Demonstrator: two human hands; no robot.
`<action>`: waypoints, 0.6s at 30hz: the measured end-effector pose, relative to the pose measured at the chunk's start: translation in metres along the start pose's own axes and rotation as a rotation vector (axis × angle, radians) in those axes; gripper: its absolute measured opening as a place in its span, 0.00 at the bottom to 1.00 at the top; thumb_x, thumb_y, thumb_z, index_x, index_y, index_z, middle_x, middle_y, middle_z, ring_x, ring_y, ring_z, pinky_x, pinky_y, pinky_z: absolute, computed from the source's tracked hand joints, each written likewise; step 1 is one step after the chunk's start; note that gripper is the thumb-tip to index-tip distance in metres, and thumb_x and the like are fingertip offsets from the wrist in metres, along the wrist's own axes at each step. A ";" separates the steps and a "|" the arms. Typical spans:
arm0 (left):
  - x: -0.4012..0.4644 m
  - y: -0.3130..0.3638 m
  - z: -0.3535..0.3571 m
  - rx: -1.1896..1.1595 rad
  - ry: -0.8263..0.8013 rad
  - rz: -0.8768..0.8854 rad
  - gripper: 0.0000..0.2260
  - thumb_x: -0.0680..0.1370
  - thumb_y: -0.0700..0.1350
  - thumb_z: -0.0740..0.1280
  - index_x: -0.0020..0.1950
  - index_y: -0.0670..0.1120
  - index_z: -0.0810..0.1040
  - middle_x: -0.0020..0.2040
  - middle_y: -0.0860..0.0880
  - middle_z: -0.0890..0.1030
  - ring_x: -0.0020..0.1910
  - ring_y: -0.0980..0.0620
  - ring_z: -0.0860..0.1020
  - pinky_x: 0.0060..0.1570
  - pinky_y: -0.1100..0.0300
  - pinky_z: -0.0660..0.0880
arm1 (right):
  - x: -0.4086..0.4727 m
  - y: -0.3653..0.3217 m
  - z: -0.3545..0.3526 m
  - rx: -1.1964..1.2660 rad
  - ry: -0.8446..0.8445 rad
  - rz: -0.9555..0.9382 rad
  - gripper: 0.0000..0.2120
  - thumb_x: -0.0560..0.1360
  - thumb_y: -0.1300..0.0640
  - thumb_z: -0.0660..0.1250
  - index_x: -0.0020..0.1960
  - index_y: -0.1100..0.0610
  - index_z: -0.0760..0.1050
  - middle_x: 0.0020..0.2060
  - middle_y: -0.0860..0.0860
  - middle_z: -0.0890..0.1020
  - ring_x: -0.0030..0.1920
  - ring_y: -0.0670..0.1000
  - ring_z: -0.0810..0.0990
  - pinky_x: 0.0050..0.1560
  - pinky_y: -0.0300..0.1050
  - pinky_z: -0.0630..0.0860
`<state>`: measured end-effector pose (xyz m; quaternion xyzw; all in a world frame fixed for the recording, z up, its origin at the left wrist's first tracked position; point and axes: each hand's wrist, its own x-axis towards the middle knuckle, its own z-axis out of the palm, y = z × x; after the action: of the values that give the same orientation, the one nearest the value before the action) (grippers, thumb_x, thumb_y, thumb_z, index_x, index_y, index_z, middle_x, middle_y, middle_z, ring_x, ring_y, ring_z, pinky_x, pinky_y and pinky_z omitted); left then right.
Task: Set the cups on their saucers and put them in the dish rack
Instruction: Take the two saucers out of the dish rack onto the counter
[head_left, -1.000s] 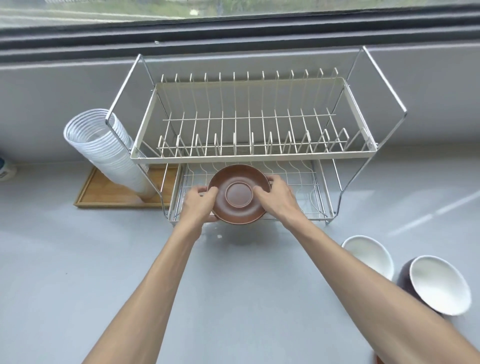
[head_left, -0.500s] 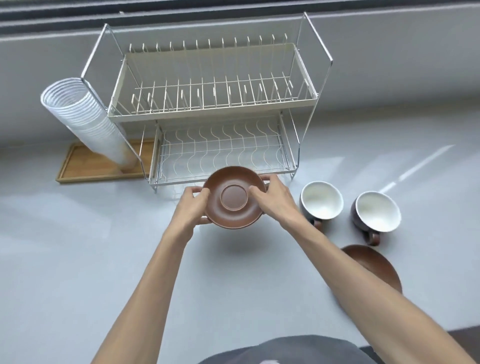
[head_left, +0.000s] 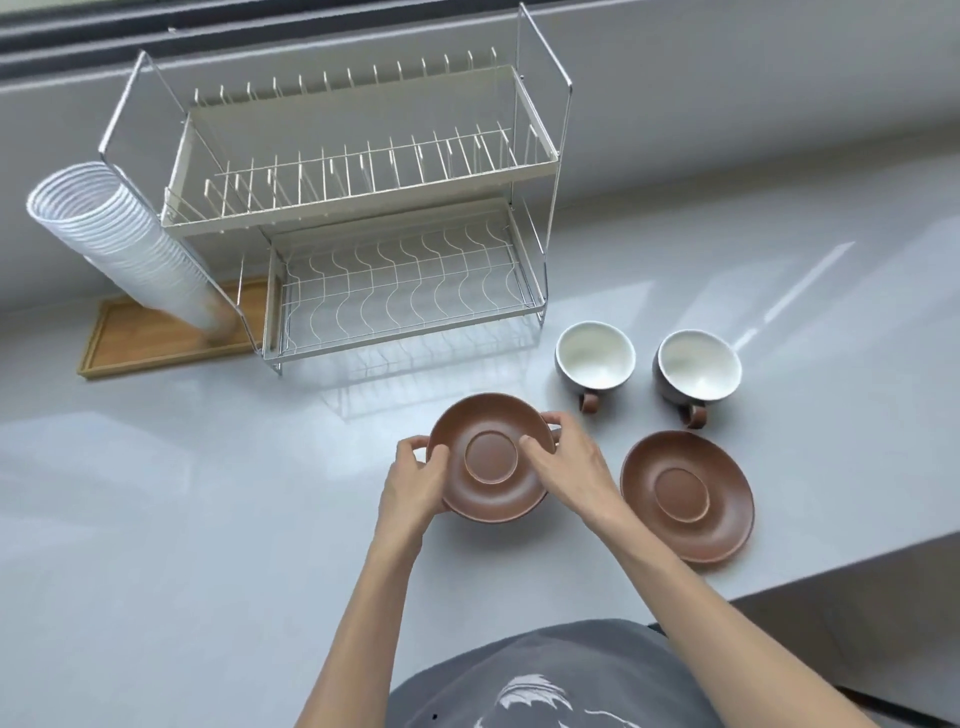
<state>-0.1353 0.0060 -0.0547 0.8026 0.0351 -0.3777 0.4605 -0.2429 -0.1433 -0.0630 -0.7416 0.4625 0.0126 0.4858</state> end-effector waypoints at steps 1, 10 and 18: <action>-0.002 -0.003 0.004 0.009 -0.013 -0.010 0.21 0.68 0.55 0.61 0.60 0.53 0.71 0.46 0.46 0.85 0.40 0.50 0.86 0.55 0.44 0.81 | -0.002 0.006 -0.001 0.003 0.004 0.012 0.24 0.73 0.44 0.65 0.67 0.50 0.70 0.60 0.51 0.79 0.61 0.53 0.77 0.62 0.53 0.73; -0.017 -0.006 0.033 0.118 -0.057 -0.046 0.21 0.70 0.56 0.59 0.61 0.54 0.71 0.46 0.48 0.84 0.43 0.47 0.86 0.56 0.45 0.81 | -0.012 0.041 -0.011 0.004 0.022 0.094 0.24 0.75 0.46 0.64 0.69 0.51 0.68 0.63 0.52 0.77 0.63 0.53 0.75 0.61 0.49 0.72; -0.017 -0.006 0.050 0.230 -0.063 -0.053 0.22 0.69 0.58 0.58 0.62 0.56 0.71 0.47 0.48 0.83 0.43 0.46 0.85 0.57 0.45 0.79 | -0.012 0.051 -0.023 -0.007 0.005 0.108 0.25 0.75 0.46 0.64 0.70 0.52 0.68 0.65 0.53 0.77 0.64 0.54 0.75 0.62 0.50 0.72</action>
<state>-0.1790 -0.0238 -0.0625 0.8366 -0.0016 -0.4163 0.3561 -0.2951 -0.1573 -0.0815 -0.7173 0.5029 0.0386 0.4807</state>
